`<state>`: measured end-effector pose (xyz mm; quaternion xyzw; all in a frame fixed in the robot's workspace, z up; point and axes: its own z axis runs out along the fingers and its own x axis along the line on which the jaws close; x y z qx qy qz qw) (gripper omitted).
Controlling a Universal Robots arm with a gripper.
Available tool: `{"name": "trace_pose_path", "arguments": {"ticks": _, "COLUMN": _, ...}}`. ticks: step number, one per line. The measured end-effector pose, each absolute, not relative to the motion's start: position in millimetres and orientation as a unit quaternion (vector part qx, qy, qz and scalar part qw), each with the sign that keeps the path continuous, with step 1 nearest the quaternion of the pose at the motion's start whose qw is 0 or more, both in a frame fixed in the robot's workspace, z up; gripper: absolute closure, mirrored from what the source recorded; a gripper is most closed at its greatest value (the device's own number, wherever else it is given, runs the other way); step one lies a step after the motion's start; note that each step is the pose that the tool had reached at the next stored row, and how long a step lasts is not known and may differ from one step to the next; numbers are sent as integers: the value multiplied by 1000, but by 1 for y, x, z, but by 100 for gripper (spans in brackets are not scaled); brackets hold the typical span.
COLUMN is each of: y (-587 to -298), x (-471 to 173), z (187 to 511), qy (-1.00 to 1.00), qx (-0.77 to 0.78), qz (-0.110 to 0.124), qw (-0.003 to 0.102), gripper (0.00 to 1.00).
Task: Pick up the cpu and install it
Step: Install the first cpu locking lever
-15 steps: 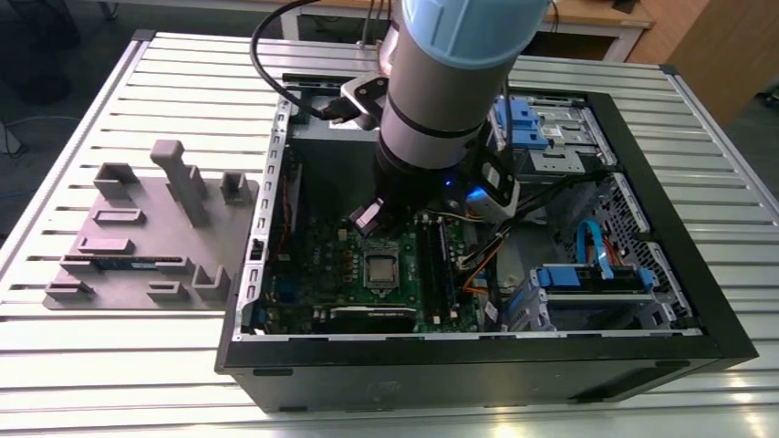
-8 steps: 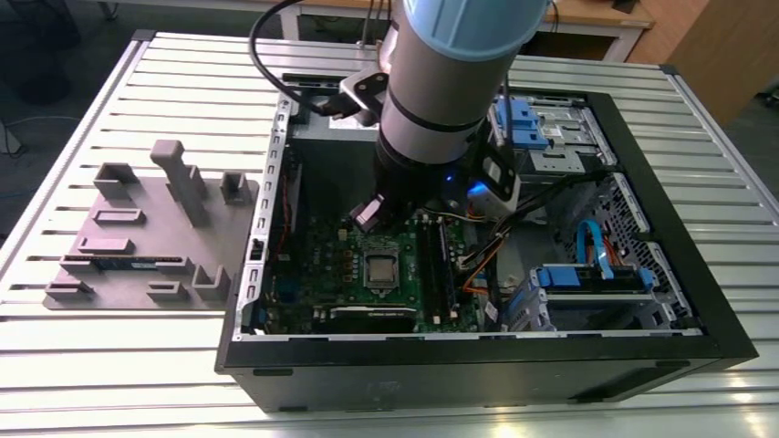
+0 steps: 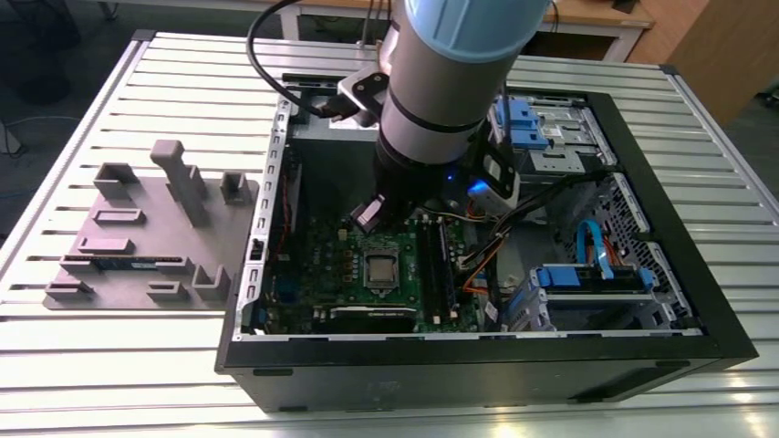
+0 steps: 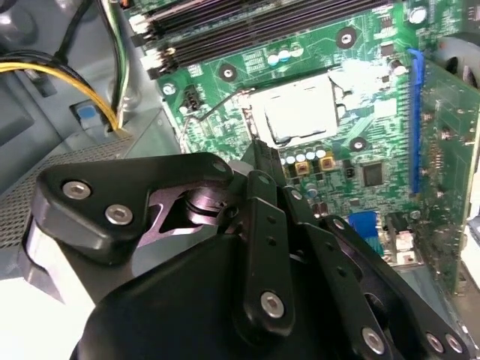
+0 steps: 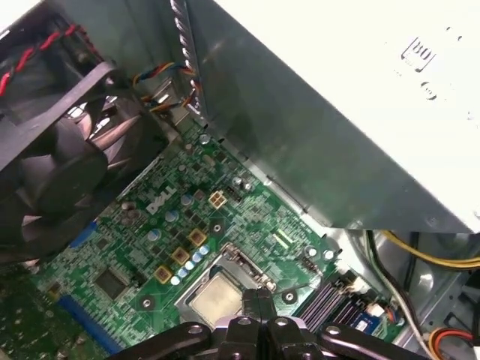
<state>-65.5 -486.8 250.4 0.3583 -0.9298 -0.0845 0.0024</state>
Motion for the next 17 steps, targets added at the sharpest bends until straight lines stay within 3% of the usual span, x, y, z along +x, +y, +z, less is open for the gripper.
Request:
{"name": "trace_pose_path", "arguments": {"ticks": 4, "y": -487, "x": -66, "z": 250, "qy": -927, "qx": 358, "qz": -115, "qw": -9, "gripper": 89}}
{"name": "trace_pose_path", "arguments": {"ticks": 17, "y": -486, "x": -48, "z": 250, "qy": -926, "qx": 358, "qz": -117, "qw": -10, "gripper": 89}}
